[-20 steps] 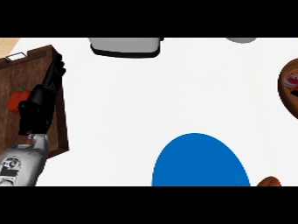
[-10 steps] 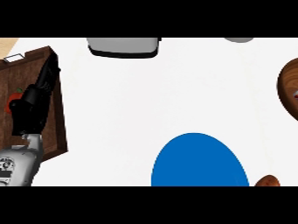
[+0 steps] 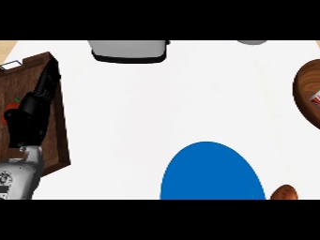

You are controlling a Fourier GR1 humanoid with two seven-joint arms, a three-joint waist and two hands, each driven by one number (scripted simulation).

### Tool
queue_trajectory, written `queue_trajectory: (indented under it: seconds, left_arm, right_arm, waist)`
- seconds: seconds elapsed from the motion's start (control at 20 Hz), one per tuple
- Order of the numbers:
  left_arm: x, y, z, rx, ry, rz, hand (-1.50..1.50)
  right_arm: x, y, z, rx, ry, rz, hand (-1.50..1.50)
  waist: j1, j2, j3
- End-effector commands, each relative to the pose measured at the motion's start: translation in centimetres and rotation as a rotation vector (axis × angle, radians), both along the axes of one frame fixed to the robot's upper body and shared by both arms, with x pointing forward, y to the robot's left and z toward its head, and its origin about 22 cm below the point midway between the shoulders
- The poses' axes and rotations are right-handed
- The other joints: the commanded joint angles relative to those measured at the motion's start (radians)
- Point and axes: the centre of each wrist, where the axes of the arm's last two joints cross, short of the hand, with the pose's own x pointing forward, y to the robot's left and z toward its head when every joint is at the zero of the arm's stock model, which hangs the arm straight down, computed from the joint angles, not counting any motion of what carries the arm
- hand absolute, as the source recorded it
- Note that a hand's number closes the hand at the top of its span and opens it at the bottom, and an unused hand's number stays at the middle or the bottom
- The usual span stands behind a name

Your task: Pick the can from the plate and place it in the bowl

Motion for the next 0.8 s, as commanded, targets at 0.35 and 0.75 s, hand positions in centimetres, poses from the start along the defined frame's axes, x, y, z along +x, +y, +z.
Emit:
queue_trajectory:
  seconds: [0.35,0.75]
  left_arm:
    - [-0.4,0.8,-1.0,-0.011,0.013,0.027,0.00]
    - [-0.9,1.4,-1.0,-0.009,0.011,0.033,0.00]
  right_arm:
    - [-6.3,-4.1,0.3,0.087,-0.021,0.163,-1.50]
    - [-8.5,-4.4,-1.8,0.079,-0.024,0.165,-1.50]
  waist:
    - [-0.022,-0.007,0.001]
    - [-0.019,-0.011,0.002]
